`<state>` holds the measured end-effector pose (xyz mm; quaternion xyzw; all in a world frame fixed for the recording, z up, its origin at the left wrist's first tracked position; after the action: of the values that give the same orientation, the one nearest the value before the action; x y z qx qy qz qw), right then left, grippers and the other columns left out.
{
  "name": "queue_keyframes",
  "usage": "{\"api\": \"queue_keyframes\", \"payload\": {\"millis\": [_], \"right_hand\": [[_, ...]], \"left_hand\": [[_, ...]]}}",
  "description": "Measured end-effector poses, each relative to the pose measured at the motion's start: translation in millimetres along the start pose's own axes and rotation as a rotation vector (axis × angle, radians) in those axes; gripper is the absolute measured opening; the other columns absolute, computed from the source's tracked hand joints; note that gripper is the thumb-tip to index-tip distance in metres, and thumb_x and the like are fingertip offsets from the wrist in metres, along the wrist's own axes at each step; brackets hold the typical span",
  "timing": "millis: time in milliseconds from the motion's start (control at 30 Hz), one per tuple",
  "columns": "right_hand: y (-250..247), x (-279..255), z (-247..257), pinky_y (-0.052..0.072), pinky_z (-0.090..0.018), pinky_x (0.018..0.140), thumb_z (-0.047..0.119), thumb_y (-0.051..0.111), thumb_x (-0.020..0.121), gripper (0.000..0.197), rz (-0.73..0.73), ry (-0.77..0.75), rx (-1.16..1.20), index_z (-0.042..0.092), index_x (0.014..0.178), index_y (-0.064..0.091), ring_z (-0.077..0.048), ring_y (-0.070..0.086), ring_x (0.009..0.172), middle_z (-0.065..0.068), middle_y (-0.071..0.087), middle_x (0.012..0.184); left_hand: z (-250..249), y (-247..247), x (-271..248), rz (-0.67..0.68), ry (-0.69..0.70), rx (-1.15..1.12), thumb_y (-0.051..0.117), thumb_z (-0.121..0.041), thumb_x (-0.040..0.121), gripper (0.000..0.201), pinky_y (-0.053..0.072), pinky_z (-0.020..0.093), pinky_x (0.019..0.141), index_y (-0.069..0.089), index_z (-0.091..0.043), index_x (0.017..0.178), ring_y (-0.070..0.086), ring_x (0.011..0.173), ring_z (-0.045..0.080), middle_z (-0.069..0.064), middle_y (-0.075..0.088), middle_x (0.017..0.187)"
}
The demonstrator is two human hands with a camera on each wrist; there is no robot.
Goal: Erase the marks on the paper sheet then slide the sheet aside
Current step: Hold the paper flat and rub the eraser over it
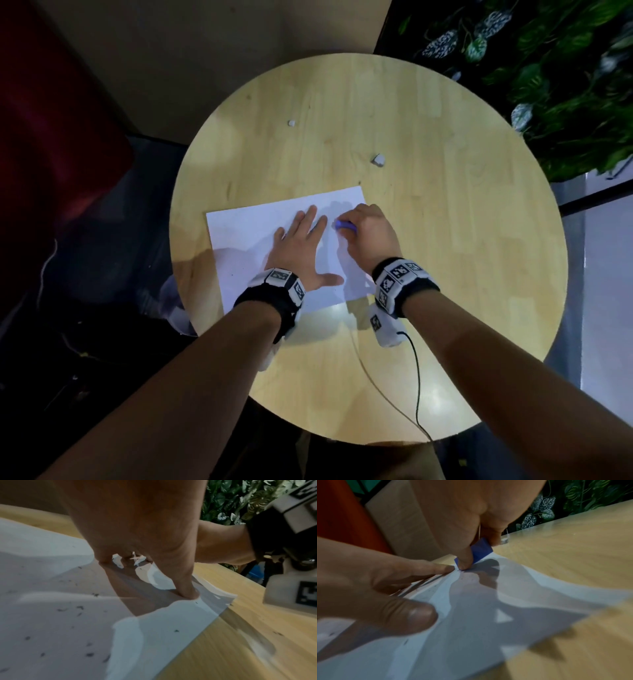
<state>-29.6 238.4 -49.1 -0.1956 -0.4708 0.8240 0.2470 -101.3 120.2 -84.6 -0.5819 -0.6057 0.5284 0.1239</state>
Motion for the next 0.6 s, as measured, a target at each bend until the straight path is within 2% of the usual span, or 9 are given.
{"api": "queue_keyframes", "payload": {"millis": [100,267,367,467,533,600], "right_hand": [[1.2,-6.6,5.3,0.047,-0.033,0.062,0.007,0.063,0.083,0.013,-0.006,0.006,-0.026,0.014,0.091,0.071,-0.023,0.052,0.093,-0.001,0.063,0.088],[10.6,-64.1,18.3,0.048,-0.032,0.058,0.004,0.067,0.073,0.021,0.108,-0.122,-0.027,0.015,0.090,0.071,-0.022,0.054,0.086,0.001,0.064,0.089],[7.0,-43.3,19.1,0.048,-0.034,0.059,0.005,0.064,0.079,0.018,0.100,-0.116,-0.034,0.015,0.092,0.071,-0.022,0.053,0.088,0.000,0.063,0.089],[5.0,-6.4,15.5,0.047,-0.033,0.058,0.005,0.063,0.082,0.016,0.014,-0.017,-0.056,0.014,0.093,0.071,-0.023,0.053,0.090,-0.003,0.061,0.088],[6.8,-7.5,15.5,0.045,-0.031,0.056,0.006,0.064,0.081,0.015,-0.014,0.027,-0.042,0.014,0.091,0.071,-0.023,0.053,0.089,-0.002,0.060,0.086],[9.5,-29.6,16.7,0.046,-0.032,0.054,0.007,0.069,0.075,0.016,-0.009,0.004,-0.030,0.014,0.089,0.071,-0.024,0.053,0.085,-0.001,0.060,0.085]], "left_hand": [[4.2,2.2,0.3,0.002,-0.004,-0.007,0.068,-0.079,0.071,0.128,-0.001,0.050,0.123,-0.007,-0.028,0.161,-0.017,0.154,0.015,-0.008,-0.026,0.165],[0.3,-2.1,0.1,-0.015,-0.026,0.066,0.067,-0.080,0.070,0.129,0.003,0.052,0.122,-0.006,-0.026,0.161,-0.013,0.155,0.016,-0.006,-0.023,0.166],[0.0,-2.0,0.7,-0.005,-0.027,0.084,0.066,-0.081,0.070,0.129,0.003,0.052,0.122,-0.008,-0.027,0.161,-0.014,0.155,0.017,-0.006,-0.025,0.165],[1.1,-1.0,0.8,0.006,-0.035,0.070,0.065,-0.082,0.070,0.129,0.001,0.051,0.122,-0.010,-0.029,0.161,-0.016,0.154,0.016,-0.008,-0.026,0.165],[0.7,-1.0,0.5,0.004,-0.038,0.064,0.066,-0.082,0.069,0.129,0.001,0.051,0.122,-0.009,-0.029,0.161,-0.016,0.154,0.016,-0.008,-0.025,0.165],[0.5,-1.6,0.4,-0.003,-0.036,0.070,0.067,-0.081,0.070,0.129,0.003,0.052,0.122,-0.008,-0.028,0.161,-0.015,0.154,0.016,-0.007,-0.024,0.166]]}}
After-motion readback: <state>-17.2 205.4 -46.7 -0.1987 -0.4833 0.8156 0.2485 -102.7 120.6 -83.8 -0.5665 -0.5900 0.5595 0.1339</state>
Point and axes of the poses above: each hand's wrist, its own x-axis towards the middle knuckle, its own y-axis out of the palm, z = x × y, the point moved 7 cm from there along x, towards the middle knuckle
